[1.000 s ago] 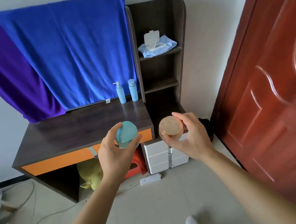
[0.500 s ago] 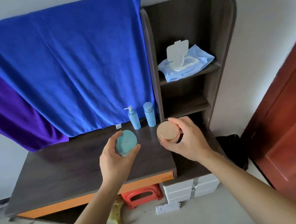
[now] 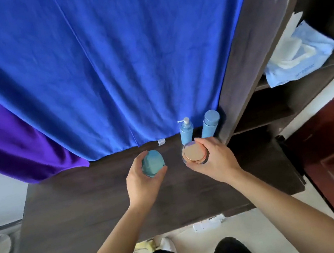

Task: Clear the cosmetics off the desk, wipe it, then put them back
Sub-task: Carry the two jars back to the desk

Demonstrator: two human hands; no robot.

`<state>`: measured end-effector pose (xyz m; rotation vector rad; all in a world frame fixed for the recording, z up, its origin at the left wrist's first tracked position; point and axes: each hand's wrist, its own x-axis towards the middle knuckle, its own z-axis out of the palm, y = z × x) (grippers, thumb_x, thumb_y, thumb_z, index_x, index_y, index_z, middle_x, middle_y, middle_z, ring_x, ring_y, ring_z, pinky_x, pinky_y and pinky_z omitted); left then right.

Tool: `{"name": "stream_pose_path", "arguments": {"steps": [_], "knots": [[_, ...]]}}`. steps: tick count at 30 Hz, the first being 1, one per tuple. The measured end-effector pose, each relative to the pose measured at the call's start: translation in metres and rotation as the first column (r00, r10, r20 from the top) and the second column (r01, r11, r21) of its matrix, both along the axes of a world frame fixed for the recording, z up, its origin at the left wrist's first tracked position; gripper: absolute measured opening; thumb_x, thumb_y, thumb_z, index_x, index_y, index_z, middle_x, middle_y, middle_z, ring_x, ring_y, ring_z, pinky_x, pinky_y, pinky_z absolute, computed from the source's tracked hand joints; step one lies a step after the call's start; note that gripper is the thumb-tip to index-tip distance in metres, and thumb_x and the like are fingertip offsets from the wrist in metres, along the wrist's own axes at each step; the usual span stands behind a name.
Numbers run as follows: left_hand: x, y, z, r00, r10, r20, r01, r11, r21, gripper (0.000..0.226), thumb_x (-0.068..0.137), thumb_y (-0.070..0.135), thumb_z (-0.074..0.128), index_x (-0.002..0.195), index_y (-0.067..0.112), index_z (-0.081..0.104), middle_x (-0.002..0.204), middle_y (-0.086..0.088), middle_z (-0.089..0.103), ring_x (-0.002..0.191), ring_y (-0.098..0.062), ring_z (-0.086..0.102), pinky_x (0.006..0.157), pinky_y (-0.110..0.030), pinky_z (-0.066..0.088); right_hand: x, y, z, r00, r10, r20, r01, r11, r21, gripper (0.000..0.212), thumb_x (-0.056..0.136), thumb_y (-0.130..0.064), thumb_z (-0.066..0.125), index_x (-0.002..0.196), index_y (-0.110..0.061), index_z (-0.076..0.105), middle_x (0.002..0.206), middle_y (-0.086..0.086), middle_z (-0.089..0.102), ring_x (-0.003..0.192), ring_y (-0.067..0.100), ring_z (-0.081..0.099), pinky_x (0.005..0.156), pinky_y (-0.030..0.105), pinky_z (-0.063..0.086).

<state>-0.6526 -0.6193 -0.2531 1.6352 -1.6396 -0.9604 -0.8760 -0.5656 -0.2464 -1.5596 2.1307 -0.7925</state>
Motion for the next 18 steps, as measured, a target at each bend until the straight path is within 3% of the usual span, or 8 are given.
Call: {"name": "stream_pose_path", "arguments": {"steps": [4,9,18], "knots": [[0.024,-0.047,-0.036,0.997,-0.065,0.048,0.062,0.996,0.066,0.065,0.067,0.041,0.085,0.124,0.038,0.055,0.115,0.023,0.060,0.107,-0.009,0.061,0.093,-0.026,0.047,0.042,-0.044,-0.037,0.997,-0.072,0.002,0.071,0.992,0.107,0.054,0.067,-0.058,0.078,0.108,-0.030,0.055,0.105,-0.010,0.059,0.095,0.013,0.062,0.076,0.031,0.052],[0.029,-0.092,-0.080,0.977,-0.186,0.100,0.173,0.976,0.129,0.071,0.072,0.033,0.083,0.134,0.026,0.051,0.128,0.007,0.060,0.113,-0.017,0.058,0.098,-0.032,0.046,0.067,-0.080,-0.085,0.982,-0.187,0.030,0.178,0.965,0.195,0.074,0.076,-0.045,0.080,0.137,-0.013,0.053,0.126,0.006,0.059,0.116,0.022,0.058,0.096,0.030,0.044],[0.016,-0.125,-0.120,0.939,-0.334,0.084,0.324,0.939,0.114,0.069,0.075,0.027,0.082,0.136,0.021,0.051,0.131,0.004,0.058,0.119,-0.015,0.052,0.096,-0.014,0.031,0.084,-0.111,-0.129,0.953,-0.288,0.092,0.263,0.940,0.215,0.079,0.087,-0.035,0.075,0.150,-0.005,0.037,0.144,0.014,0.048,0.133,0.024,0.047,0.106,0.023,0.034]]}}
